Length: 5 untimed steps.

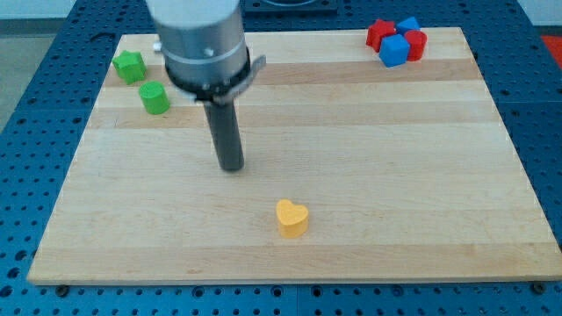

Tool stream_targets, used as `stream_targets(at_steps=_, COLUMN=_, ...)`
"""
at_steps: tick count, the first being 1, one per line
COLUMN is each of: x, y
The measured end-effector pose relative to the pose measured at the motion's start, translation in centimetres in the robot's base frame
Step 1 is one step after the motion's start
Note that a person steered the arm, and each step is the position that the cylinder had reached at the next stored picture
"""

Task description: Slide the yellow hexagon to the bottom right side of the green circle

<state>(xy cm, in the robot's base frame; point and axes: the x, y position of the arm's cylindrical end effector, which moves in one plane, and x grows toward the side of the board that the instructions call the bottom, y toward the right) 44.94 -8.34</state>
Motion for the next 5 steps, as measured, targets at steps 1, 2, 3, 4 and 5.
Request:
stream_targets(at_steps=1, x=-6.1, y=1.3)
stream_targets(at_steps=2, x=-11.2, y=1.2)
stream_targets(at_steps=3, x=-15.1, y=-3.7)
stream_targets(at_steps=4, x=-14.8, y=-5.0)
stream_targets(at_steps=5, x=-12.5, y=-4.8)
